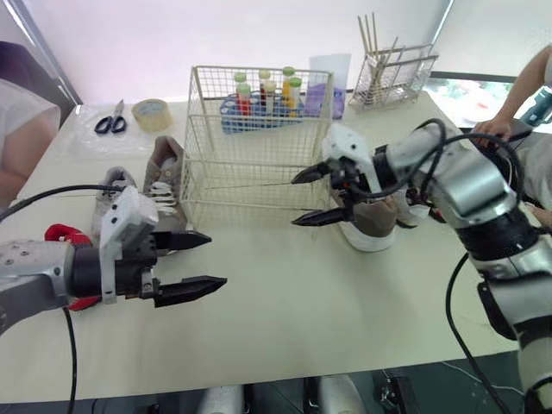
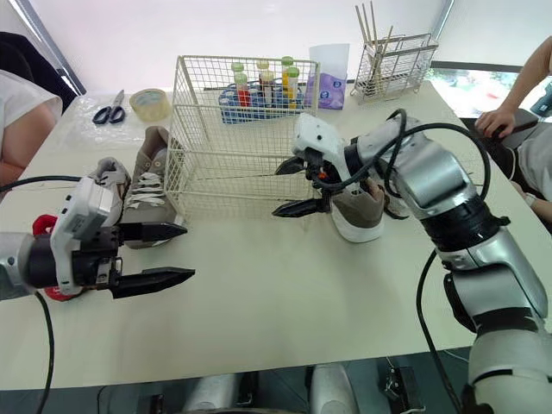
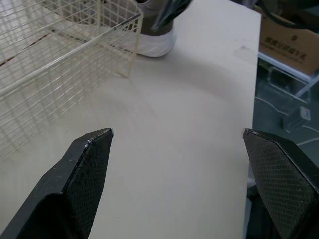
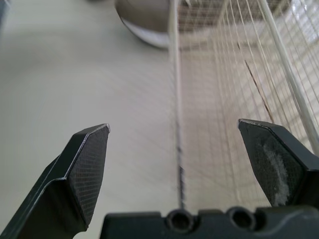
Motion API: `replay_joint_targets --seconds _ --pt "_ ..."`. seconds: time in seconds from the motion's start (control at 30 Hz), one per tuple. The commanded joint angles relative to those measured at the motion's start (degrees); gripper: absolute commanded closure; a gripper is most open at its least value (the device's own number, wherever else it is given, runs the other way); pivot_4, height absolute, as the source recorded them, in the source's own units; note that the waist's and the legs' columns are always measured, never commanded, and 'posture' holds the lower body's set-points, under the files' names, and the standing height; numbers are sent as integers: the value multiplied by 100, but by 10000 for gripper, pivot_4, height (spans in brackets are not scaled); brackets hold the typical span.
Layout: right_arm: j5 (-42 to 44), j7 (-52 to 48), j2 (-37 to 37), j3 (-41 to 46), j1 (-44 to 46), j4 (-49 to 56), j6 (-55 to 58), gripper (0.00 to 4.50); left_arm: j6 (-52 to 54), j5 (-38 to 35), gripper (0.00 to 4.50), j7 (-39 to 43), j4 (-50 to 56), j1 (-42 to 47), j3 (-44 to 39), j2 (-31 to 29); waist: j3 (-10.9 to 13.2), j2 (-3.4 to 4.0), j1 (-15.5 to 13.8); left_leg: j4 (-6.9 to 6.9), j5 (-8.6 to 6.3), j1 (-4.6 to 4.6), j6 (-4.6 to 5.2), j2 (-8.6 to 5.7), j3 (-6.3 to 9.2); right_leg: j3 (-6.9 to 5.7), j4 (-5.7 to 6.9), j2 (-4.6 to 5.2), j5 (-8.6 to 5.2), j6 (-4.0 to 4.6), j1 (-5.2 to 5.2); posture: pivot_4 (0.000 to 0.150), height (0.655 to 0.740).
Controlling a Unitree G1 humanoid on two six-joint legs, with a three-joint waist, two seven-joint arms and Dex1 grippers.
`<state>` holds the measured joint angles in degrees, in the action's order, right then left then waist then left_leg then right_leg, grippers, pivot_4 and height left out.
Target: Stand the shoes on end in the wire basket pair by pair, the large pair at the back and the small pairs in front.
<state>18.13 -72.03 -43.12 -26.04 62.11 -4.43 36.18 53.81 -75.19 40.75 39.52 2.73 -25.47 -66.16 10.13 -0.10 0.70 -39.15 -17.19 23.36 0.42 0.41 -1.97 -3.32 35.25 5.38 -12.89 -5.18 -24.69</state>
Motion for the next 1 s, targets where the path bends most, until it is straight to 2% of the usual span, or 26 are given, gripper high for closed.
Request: replay_joint_targets --seconds 0.03,0.27,0.3,0.37,0.57,0.6,0.8,1.0 --pt "-439 -211 96 -119 242 -146 -211 0 110 -277 2037 -208 110 -2 -215 -51 0 0 4 1 3 0 -5 0 0 0 0 0 0 0 0 1500 7400" --pt "-1004 -461 636 -601 260 -485 -74 0 94 151 2037 -301 136 -730 -330 219 1 2 24 2 12 -5 -21 6 0 1 17 -7 0 0 -3 1500 7400" --pt "-1123 -437 750 -662 274 -668 -130 2552 60 208 739 -302 124 -773 -323 273 1 1 20 2 13 -6 -23 8 1 1 20 -9 0 1 -4 1500 7400" --pt "-1417 -329 959 -772 321 -1137 -342 8572 20 263 0 -323 130 -781 -284 361 0 0 20 1 13 -7 -23 8 4 0 26 -13 0 3 -4 1500 7400" --pt "-1926 -389 1213 -785 438 -1823 -713 37898 -22 277 0 -416 247 -839 -299 520 -1 -2 23 1 21 -53 -36 15 2 8 30 -31 -3 43 29 1500 7400" --pt "-1959 -430 1218 -757 440 -1826 -717 43933 -33 299 0 -430 249 -867 -331 545 -1 -3 14 2 21 -58 -36 21 3 9 32 -31 -3 44 34 1500 7400" --pt "-1996 -676 1016 -535 332 -1452 -490 44606 -51 337 0 -448 306 -980 -421 614 -1 -2 -11 3 21 -60 -37 26 2 9 42 -32 -2 43 33 1500 7400" --pt "-1699 -810 570 -291 -173 70 545 44606 -72 358 0 -390 288 -964 -387 623 0 0 -39 3 21 -42 -37 25 5 8 34 -28 -2 42 23 1500 7400"
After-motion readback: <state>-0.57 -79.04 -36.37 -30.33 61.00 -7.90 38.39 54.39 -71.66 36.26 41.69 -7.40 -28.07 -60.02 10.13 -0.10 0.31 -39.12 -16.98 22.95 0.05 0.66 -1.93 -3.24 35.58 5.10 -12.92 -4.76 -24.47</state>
